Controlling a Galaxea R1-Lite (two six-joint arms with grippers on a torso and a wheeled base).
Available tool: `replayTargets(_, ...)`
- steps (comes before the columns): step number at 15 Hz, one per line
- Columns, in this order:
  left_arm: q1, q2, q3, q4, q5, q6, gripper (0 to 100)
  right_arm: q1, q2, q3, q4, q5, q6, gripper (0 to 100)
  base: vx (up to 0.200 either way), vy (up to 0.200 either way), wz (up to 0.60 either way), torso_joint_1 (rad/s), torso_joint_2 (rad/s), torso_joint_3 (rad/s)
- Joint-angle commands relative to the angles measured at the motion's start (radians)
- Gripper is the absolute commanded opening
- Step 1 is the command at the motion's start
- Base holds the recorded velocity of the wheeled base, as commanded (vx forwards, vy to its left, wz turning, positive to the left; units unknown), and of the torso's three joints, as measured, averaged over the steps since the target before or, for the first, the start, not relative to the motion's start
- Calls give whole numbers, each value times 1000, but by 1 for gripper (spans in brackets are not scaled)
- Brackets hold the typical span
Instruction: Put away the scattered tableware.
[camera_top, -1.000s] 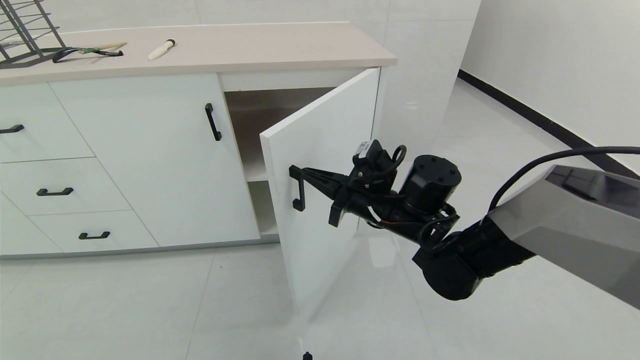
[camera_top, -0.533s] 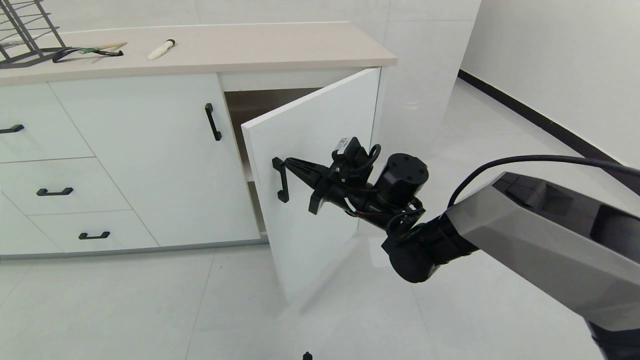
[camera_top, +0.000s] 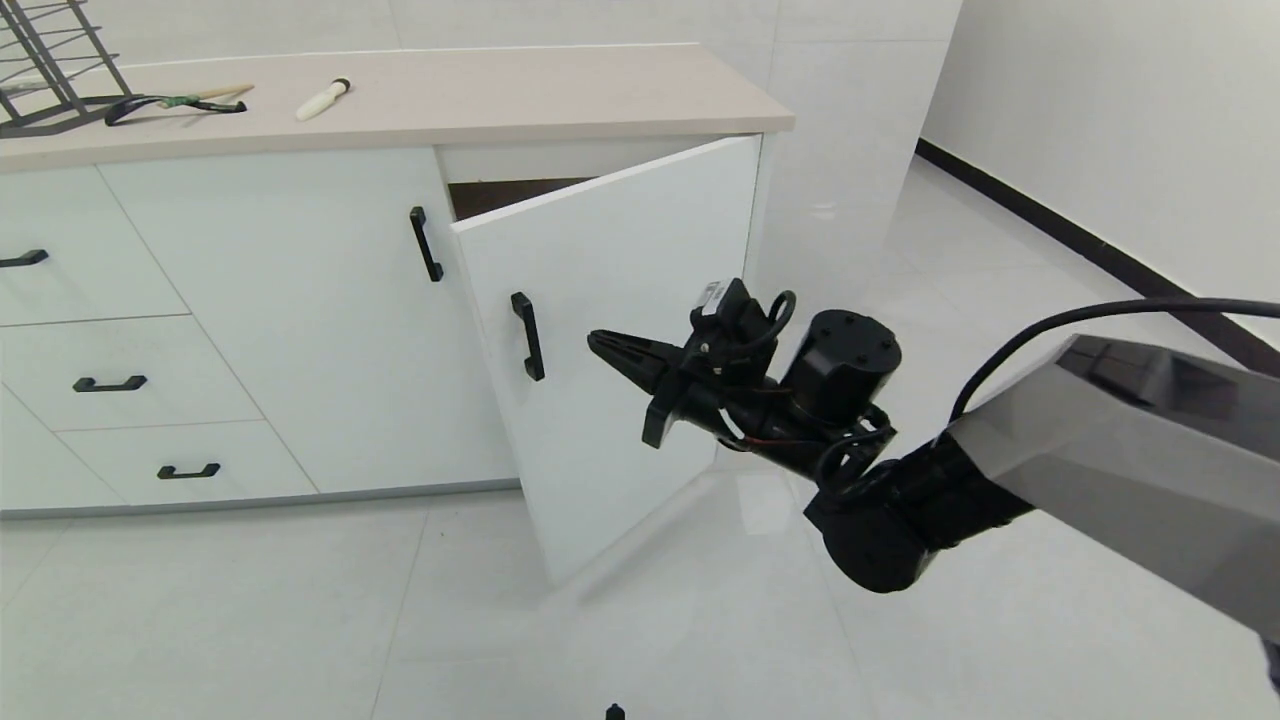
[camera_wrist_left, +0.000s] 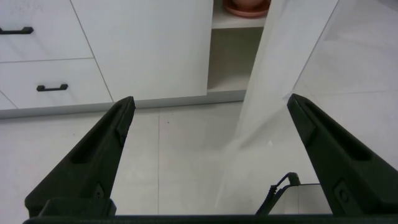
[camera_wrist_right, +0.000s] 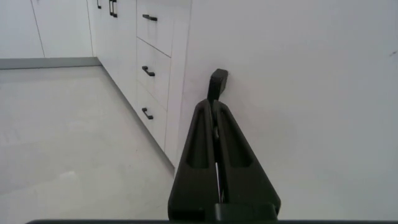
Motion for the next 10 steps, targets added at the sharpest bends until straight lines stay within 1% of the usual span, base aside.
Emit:
replayTargets(1,2,1,0,0,0,-1,100,-3,-231,236,-5,2,-3,0,0,0,0,0,0,0)
replayTargets(3,0,1,0,2,0,-1,100,-10,-410,413,-3,2,-6,0,0,0,0,0,0,0)
replayTargets(4,0,1,0,2,0,-1,100,-15,-504,482,-3,2,-6,0,0,200,0,2,2,7)
replayTargets(5,2,1,0,2,-1,-1,100,-21,-548,516,-3,2,-6,0,0,200,0,2,-2,2)
replayTargets(6,2,1,0,2,-1,-1,100,-59,-674,627,-3,2,-6,0,0,200,0,-2,-7,7)
replayTargets(7,2,1,0,2,-1,-1,100,-150,-818,759,-1,4,-10,0,200,200,0,2,-7,2)
replayTargets(9,2,1,0,2,-1,-1,100,-312,-1044,914,2,7,-22,0,200,200,0,10,7,-2)
replayTargets(10,2,1,0,2,-1,-1,100,-365,-1145,971,3,9,-22,0,200,200,0,-12,-2,22)
